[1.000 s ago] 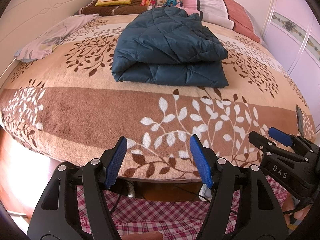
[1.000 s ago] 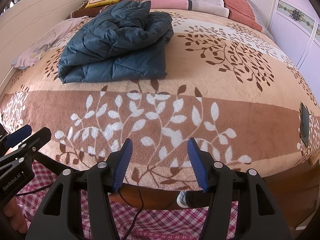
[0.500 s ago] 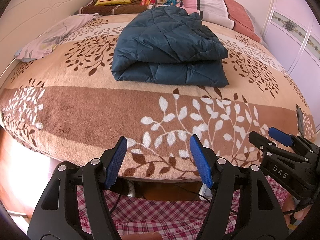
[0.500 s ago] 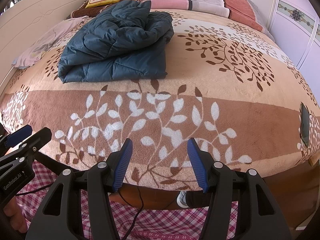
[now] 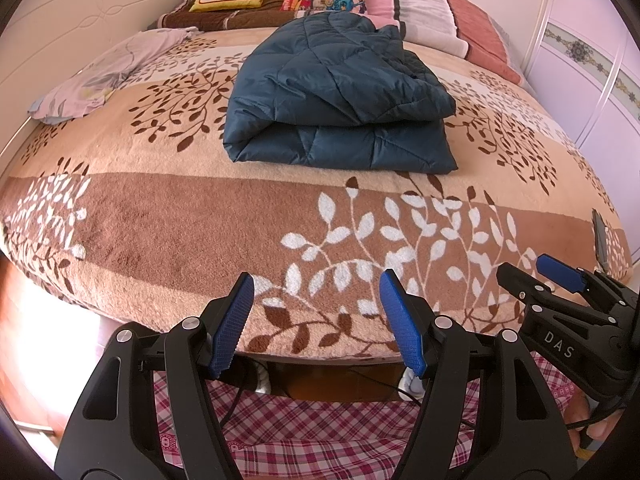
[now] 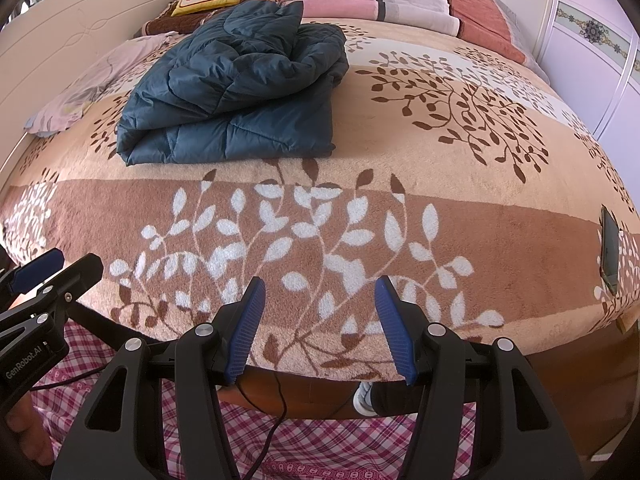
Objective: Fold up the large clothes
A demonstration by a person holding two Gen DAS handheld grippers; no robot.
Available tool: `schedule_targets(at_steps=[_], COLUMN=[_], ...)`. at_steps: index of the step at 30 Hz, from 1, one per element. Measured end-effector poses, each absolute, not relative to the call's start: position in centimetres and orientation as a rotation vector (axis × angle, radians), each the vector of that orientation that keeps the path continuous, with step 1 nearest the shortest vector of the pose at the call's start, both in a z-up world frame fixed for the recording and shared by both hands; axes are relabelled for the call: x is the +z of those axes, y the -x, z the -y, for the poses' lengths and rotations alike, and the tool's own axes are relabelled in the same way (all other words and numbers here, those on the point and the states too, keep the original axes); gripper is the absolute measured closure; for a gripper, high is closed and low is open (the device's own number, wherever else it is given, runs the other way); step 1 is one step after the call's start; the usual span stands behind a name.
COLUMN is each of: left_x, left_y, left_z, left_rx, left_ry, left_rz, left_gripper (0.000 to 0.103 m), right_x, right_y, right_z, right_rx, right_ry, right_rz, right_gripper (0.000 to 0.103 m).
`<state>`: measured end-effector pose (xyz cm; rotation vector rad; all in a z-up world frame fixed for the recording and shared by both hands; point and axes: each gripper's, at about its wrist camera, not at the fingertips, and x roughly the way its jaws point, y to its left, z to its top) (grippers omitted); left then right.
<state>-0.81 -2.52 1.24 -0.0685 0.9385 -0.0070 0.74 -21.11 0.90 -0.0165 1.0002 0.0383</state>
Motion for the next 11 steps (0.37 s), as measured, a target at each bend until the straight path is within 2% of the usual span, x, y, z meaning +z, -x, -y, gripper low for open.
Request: schedule_targets(at_steps=[11], left_x=[1.01], left_y=[0.91], left_z=[2.67], left_rx=[-0.007], left_ry=[0.063], left_rz=[-0.944], left_gripper=[0.038], right_x=[0.87], right_y=[-0.71], right_z=[21.23], right_rx=[0.038], right_ry=[0.017], right_rz=[-1.0], right_gripper=[0.046])
